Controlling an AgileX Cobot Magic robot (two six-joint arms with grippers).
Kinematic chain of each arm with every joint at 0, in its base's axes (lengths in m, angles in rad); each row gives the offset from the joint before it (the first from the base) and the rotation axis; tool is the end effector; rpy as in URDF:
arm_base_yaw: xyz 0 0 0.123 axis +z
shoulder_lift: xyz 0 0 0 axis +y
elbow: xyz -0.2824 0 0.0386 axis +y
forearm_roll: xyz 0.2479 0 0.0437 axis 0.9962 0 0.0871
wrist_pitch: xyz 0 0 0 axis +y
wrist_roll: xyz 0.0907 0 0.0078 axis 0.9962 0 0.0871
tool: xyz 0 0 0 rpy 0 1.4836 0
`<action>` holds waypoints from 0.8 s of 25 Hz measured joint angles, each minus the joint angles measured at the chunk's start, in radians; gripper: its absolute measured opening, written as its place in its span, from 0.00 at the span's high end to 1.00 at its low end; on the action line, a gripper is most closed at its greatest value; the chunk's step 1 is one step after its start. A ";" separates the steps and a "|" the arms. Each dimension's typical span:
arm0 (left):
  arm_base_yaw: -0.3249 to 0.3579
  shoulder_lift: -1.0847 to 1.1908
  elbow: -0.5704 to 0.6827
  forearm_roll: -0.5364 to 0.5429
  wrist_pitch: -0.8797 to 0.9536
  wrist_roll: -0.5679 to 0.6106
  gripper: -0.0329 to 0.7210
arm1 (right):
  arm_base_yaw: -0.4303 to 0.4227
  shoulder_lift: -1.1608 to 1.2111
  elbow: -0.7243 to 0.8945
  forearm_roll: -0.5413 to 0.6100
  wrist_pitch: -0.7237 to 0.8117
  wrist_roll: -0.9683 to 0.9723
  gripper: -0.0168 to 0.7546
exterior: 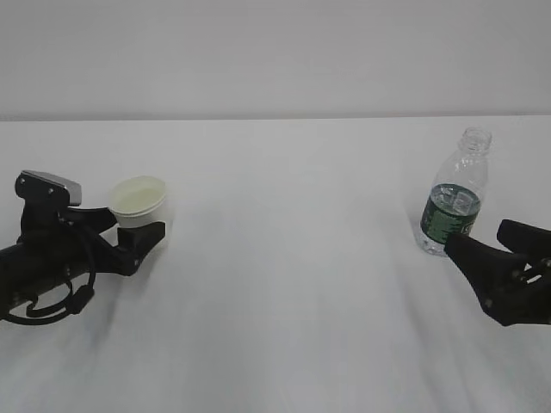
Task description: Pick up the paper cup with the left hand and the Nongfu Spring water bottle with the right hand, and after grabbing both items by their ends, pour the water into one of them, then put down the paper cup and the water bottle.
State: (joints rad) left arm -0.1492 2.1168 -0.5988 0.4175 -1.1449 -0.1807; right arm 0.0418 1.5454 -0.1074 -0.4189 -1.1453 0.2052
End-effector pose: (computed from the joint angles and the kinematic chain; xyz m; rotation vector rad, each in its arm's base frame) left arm 0.3081 -0.0803 0.0723 0.3987 1.8513 -0.4586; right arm 0.1881 0.0416 0.1461 -0.2862 1.7881 0.3896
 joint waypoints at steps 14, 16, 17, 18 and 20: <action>0.000 -0.151 0.210 -0.047 0.000 0.000 0.14 | 0.000 0.000 0.000 -0.019 0.000 0.072 0.22; 0.000 -0.208 0.239 -0.047 0.000 0.000 0.14 | 0.000 -0.012 0.000 -0.029 0.000 0.098 0.22; 0.000 -0.234 0.253 -0.048 0.000 0.000 0.14 | 0.000 -0.017 0.000 -0.038 0.000 0.103 0.22; 0.000 -0.266 0.266 -0.049 0.000 0.000 0.14 | 0.000 -0.031 0.000 -0.047 0.000 0.107 0.22; 0.000 -0.328 0.286 -0.053 0.000 0.000 0.14 | 0.000 -0.064 0.000 -0.058 0.000 0.109 0.22</action>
State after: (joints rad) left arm -0.1492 1.7887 -0.3126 0.3642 -1.1449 -0.1807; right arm 0.0418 1.4815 -0.1074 -0.4772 -1.1453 0.3144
